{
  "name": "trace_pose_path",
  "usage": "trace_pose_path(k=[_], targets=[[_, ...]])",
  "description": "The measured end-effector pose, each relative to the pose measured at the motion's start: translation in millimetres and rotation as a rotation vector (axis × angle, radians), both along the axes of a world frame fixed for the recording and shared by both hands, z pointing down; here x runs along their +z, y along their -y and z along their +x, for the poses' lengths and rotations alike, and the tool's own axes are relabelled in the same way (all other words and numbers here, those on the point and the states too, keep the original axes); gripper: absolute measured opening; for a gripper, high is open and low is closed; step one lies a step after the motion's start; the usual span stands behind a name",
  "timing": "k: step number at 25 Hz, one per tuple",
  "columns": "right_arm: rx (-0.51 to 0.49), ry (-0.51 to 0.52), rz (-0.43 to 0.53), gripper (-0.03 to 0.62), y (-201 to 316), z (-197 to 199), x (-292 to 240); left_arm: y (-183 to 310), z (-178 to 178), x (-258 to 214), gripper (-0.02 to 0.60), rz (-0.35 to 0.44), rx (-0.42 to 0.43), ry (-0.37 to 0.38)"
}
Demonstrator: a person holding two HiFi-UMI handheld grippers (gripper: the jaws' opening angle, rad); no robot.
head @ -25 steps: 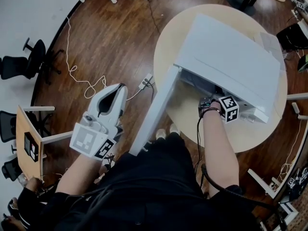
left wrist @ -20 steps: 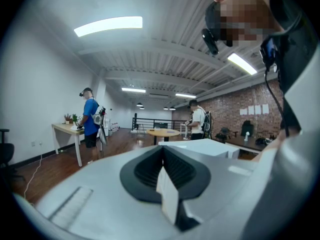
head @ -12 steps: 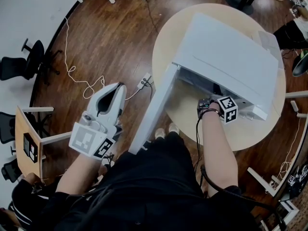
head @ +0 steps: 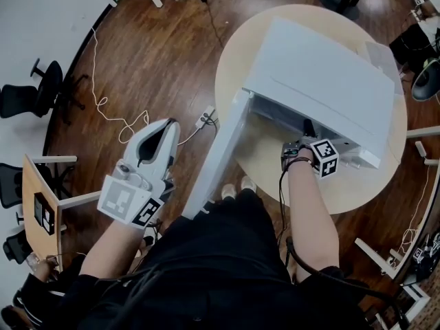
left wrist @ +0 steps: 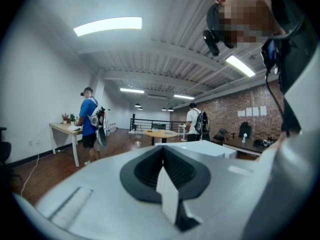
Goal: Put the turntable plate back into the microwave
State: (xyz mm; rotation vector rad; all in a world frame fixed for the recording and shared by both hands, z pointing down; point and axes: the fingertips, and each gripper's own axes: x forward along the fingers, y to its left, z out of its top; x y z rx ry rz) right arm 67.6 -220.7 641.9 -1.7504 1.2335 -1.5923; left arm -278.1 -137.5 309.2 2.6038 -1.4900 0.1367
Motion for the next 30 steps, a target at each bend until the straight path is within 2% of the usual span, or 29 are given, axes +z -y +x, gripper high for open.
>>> trace_pose_path(k=[12, 18, 30], targets=[[0.009, 0.046, 0.021, 0.199, -10.7, 2.2, 1.3, -5.0, 10.5, -2.6, 0.008, 0.003, 0.023, 0.007], [0.020, 0.075, -0.005, 0.199, -21.7, 3.0, 13.5, -7.4, 14.4, -2.1, 0.008, 0.003, 0.027, 0.009], [0.018, 0.079, -0.010, 0.199, -38.5, 8.3, 20.3, -12.6, 24.5, -3.8, 0.008, 0.007, 0.045, 0.014]])
